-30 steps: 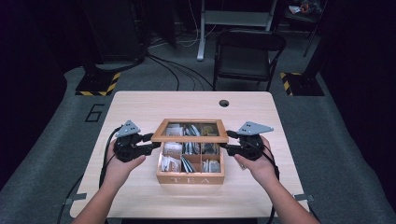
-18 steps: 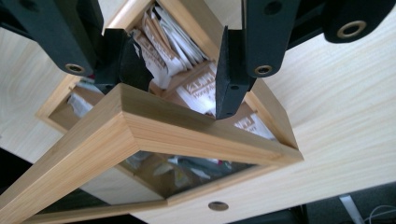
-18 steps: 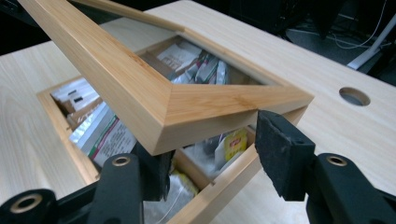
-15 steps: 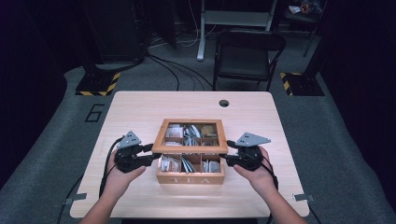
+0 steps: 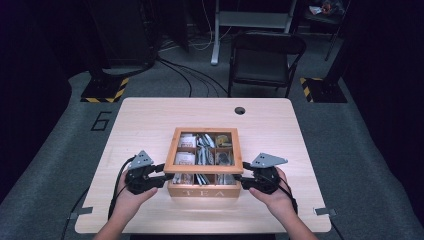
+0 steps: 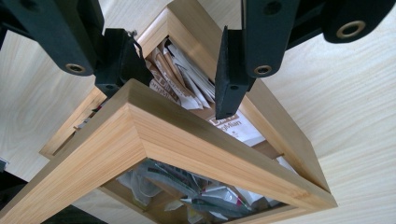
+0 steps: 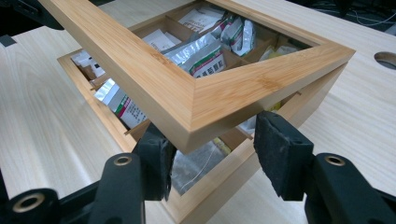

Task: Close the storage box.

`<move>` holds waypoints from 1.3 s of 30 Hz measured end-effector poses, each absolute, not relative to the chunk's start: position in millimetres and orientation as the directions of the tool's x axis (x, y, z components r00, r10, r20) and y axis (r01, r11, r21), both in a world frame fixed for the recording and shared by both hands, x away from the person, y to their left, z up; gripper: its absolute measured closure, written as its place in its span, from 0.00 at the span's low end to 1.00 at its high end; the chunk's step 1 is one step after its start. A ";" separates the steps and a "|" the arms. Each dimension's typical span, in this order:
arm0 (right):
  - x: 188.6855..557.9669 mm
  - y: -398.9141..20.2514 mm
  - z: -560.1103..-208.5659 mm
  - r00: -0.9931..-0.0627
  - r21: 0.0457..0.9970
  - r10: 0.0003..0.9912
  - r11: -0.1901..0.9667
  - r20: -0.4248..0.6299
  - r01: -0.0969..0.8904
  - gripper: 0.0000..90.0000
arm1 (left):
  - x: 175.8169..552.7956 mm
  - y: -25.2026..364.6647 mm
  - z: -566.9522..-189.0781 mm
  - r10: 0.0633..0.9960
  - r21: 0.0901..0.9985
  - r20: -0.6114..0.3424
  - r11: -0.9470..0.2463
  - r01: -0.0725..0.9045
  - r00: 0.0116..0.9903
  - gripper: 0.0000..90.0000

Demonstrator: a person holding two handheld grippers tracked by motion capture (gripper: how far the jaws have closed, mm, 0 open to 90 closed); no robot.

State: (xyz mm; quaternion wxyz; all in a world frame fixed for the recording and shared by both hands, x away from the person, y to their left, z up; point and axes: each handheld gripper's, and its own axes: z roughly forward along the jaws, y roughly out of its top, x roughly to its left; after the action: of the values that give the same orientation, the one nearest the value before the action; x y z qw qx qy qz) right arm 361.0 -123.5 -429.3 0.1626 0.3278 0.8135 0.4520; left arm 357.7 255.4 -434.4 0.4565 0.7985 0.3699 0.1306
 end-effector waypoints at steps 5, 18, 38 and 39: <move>355.7 -125.0 -432.2 -0.735 0.842 0.676 0.371 0.045 0.392 0.53 | 356.2 255.1 -438.8 0.709 0.823 -0.129 -0.314 0.474 0.693 0.62; 350.2 -121.7 -442.1 -0.735 0.833 0.675 0.370 0.063 0.411 0.54 | 350.4 253.8 -447.3 0.692 0.812 -0.101 -0.358 0.461 0.715 0.62; 343.6 -122.5 -457.3 -0.739 0.811 0.673 0.406 0.047 0.422 0.54 | 338.2 254.0 -458.7 0.685 0.806 -0.126 -0.351 0.476 0.718 0.60; 344.0 -122.6 -457.7 -0.742 0.809 0.668 0.410 0.047 0.420 0.54 | 338.0 254.0 -459.0 0.685 0.806 -0.126 -0.351 0.476 0.718 0.60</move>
State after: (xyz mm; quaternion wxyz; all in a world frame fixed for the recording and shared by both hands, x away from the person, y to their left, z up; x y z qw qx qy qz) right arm 344.0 -122.6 -457.7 0.1435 0.3289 0.8274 0.4321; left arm 338.0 254.0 -459.0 0.4441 0.8134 0.3568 0.1175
